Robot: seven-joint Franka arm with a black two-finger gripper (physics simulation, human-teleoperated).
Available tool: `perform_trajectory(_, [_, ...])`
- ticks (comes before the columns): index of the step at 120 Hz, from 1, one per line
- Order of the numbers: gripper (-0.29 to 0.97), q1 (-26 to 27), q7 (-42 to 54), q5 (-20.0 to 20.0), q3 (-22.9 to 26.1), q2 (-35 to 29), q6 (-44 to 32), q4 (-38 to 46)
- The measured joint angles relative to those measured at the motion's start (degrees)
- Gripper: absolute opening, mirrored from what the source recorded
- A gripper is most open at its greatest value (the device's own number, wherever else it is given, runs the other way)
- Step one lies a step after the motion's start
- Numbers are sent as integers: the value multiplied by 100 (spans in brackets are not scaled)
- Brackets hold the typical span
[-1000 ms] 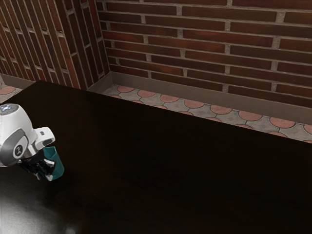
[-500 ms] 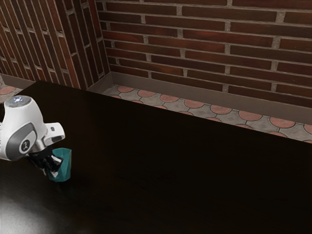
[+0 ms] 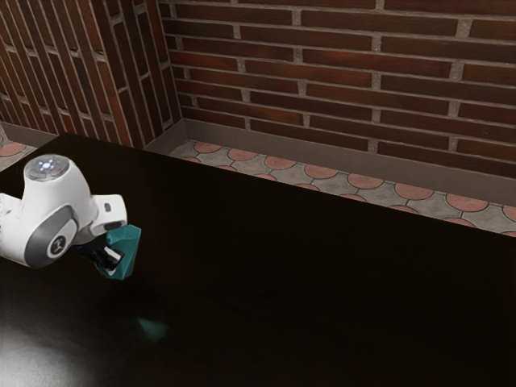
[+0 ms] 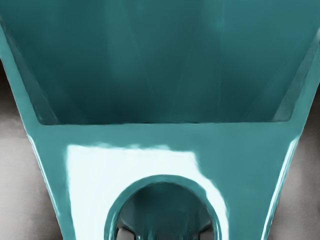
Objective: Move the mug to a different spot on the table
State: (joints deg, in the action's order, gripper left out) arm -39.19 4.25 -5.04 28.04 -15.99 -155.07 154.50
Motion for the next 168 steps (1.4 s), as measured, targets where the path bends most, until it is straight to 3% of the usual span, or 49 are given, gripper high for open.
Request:
perform_trajectory(34, [-3,-307,582,972,1060,52,-1236,347])
perform_trajectory(94, [-4,-330,1537,2149,1725,304,-2093,611])
perform_trajectory(168, [-1,-576,2549,2307,1788,902,-2725,668])
